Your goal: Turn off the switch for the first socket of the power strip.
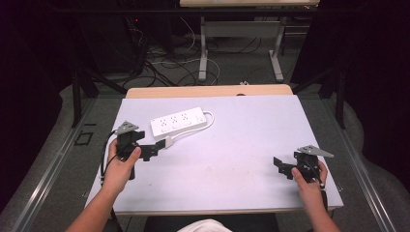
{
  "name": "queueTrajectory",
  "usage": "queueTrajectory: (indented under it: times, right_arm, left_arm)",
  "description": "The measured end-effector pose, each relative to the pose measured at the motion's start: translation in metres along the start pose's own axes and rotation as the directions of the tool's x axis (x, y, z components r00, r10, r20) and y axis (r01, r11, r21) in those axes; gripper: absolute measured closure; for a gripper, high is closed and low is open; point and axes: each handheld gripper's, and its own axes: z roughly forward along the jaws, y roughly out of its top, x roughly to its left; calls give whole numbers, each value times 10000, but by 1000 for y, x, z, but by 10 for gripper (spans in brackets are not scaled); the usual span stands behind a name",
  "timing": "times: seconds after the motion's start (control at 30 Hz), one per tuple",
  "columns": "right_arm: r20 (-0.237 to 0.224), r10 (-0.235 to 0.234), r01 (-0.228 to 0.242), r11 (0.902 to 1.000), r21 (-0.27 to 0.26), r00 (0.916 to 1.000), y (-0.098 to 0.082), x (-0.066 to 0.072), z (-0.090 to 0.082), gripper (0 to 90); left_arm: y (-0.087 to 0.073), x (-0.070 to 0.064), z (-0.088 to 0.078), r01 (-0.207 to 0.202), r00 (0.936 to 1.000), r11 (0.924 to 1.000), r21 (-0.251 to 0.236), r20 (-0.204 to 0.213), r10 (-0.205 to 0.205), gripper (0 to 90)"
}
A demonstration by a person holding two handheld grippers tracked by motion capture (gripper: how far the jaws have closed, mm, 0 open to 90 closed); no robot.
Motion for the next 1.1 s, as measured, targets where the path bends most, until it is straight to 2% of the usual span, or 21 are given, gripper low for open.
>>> queueTrajectory:
  times: [0.1, 0.23, 0.37, 0.5, 0.63, 0.77, 0.9, 1.03, 1.1]
  right_arm:
    - [-48, -19, 19, 10000, 8, 10000, 0, 1, 1, 70]
    - [-129, -97, 98, 9999, 72, 9999, -1, 2, 1, 45]
    - [-190, -244, 246, 9997, 88, 9995, -1, 2, 2, 9]
    - [-310, -378, 385, 9991, 203, 9988, -2, 3, 3, 0]
    - [-296, -366, 372, 9991, 207, 9989, -2, 3, 3, 0]
    - [-244, -304, 311, 9992, 258, 9992, -3, 3, 4, 0]
    - [-217, -330, 337, 9988, 357, 9992, -4, 3, 5, 0]
    - [-216, -334, 342, 9987, 376, 9992, -4, 4, 6, 0]
    - [-228, -355, 363, 9986, 372, 9991, -4, 4, 6, 0]
  left_arm:
    - [-10, 11, -6, 601, 9981, 9980, -170, -116, -603, 43]
    - [-20, 20, -12, 829, 9963, 9963, -205, -206, -833, 43]
    - [-28, 27, -16, 786, 9962, 9965, -272, -367, -796, 27]
    - [-38, 32, -17, 919, 9942, 9955, -241, -539, -931, 5]
    - [-47, 36, -17, 788, 9923, 9967, -174, -944, -801, 5]
    - [-57, 39, -16, 762, 9913, 9971, -55, -1073, -763, 5]
    - [-67, 45, -14, 885, 9887, 9961, -33, -1216, -882, 4]
    - [-76, 52, -12, 1309, 9840, 9912, -203, -1195, -1324, 4]
    - [-79, 56, -12, 1398, 9821, 9899, -232, -1245, -1416, 4]
